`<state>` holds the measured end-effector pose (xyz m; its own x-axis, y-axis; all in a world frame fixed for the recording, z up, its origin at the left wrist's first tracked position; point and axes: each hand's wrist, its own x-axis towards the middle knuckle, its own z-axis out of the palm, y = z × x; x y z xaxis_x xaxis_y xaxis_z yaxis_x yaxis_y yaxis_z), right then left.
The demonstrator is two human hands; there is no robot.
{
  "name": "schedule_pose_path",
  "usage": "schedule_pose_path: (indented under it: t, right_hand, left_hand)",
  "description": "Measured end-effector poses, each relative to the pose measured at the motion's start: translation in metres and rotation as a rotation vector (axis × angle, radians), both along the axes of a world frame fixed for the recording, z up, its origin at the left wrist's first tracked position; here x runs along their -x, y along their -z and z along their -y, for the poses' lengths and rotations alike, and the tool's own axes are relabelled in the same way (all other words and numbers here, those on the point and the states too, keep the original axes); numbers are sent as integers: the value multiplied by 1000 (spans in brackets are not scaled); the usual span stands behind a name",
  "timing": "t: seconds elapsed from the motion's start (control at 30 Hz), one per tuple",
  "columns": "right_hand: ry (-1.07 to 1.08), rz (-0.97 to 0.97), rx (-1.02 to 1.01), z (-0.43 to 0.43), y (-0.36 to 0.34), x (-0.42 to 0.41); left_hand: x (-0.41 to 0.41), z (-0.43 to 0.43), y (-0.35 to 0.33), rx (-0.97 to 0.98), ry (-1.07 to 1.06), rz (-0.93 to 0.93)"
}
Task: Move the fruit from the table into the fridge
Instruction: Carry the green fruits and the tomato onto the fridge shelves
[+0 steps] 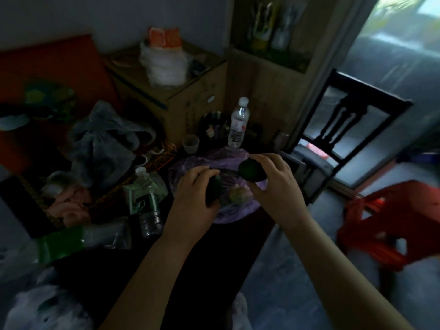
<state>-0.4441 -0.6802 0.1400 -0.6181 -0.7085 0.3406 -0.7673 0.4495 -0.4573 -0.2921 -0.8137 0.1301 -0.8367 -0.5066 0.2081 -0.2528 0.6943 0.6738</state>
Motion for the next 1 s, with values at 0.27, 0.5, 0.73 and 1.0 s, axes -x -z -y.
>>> schedule_pose_path:
  t: [0.27, 0.5, 0.73, 1.0]
  right_hand:
    - [293, -162, 92, -107, -62, -87]
    - [612, -251, 88, -229, -124, -158]
    - [861, -389, 81, -346, -170, -234]
    - [1082, -377, -52, -457, -183, -328]
  left_hand:
    - [-26, -62, -61, 89, 211, -191]
    - [-21, -168, -117, 73, 531, -453]
    - [-43, -283, -171, 53, 830, -595]
    - [-103, -414, -188, 38, 1044, -571]
